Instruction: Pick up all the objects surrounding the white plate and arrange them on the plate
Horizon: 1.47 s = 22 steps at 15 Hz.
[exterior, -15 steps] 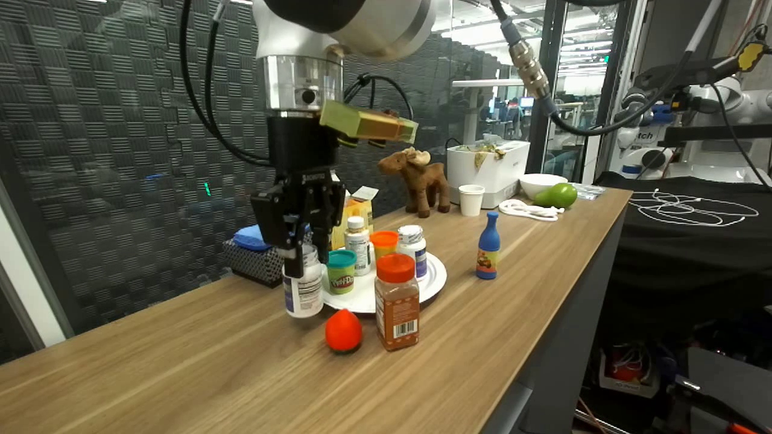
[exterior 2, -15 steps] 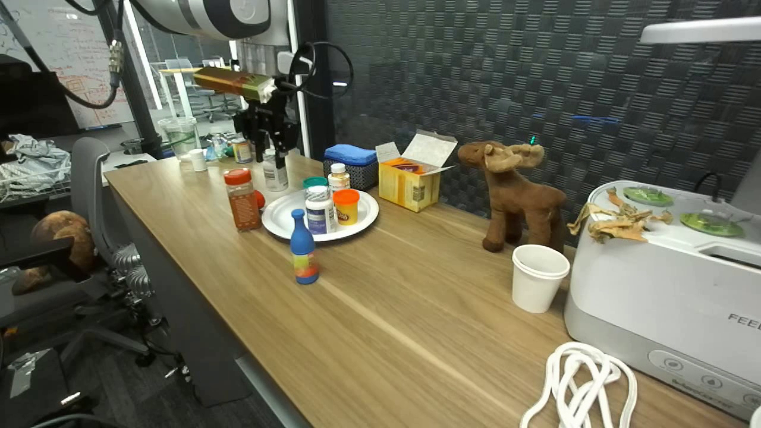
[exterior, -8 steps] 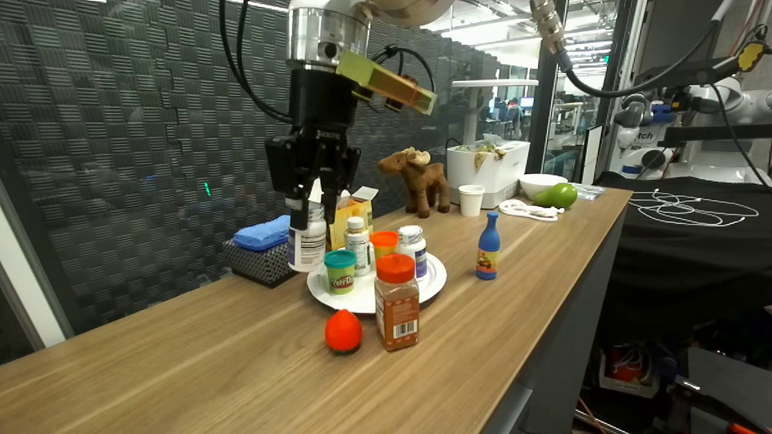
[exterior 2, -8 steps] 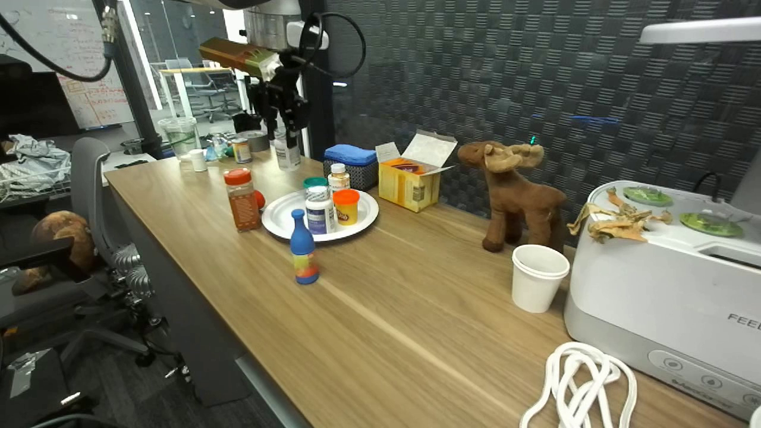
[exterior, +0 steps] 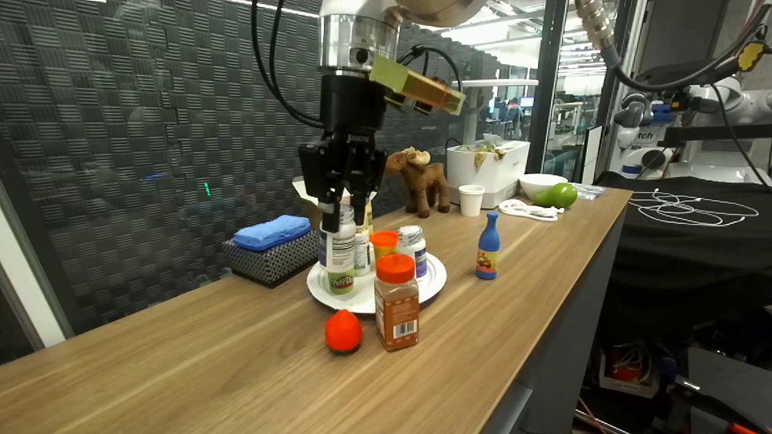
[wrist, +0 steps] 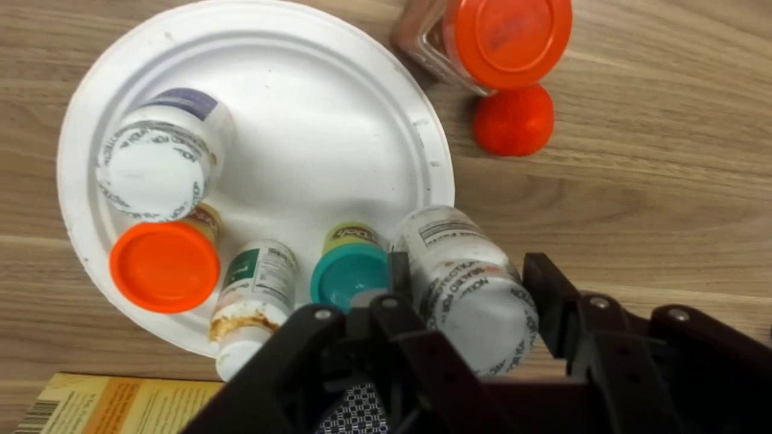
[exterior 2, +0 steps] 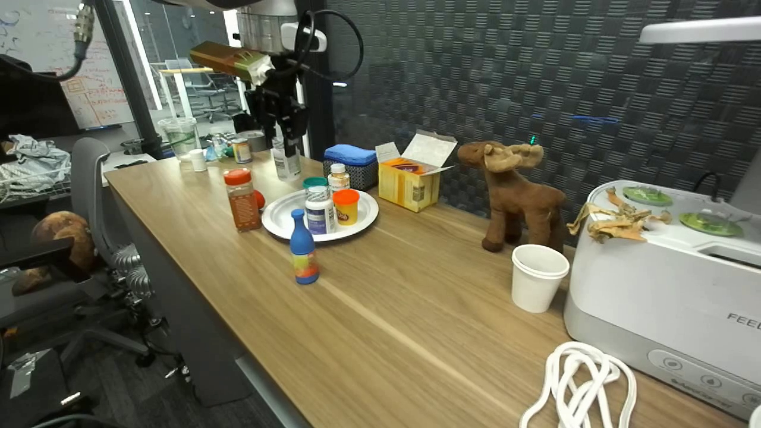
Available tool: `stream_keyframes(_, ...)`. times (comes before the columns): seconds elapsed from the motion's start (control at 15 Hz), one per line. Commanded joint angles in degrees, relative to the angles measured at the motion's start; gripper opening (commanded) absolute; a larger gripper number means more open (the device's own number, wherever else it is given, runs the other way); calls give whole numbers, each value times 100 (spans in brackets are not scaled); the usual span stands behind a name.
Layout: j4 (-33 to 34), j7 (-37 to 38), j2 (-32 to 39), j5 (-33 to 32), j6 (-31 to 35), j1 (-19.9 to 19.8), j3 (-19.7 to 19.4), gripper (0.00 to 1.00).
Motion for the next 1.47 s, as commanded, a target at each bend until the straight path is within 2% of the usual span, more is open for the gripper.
stream_keyframes(0.0,-330,232,-290,-296,80,44,-85,25)
stream_keyframes(0.27,-359,204,-190,-577,-28,-29,-202,25)
stream_keyframes(0.6,-338,42,-69,-498,-231,-90,-293,25)
stream_keyframes(1.4,-213,-109,214,-476,-476,-22,-160,25)
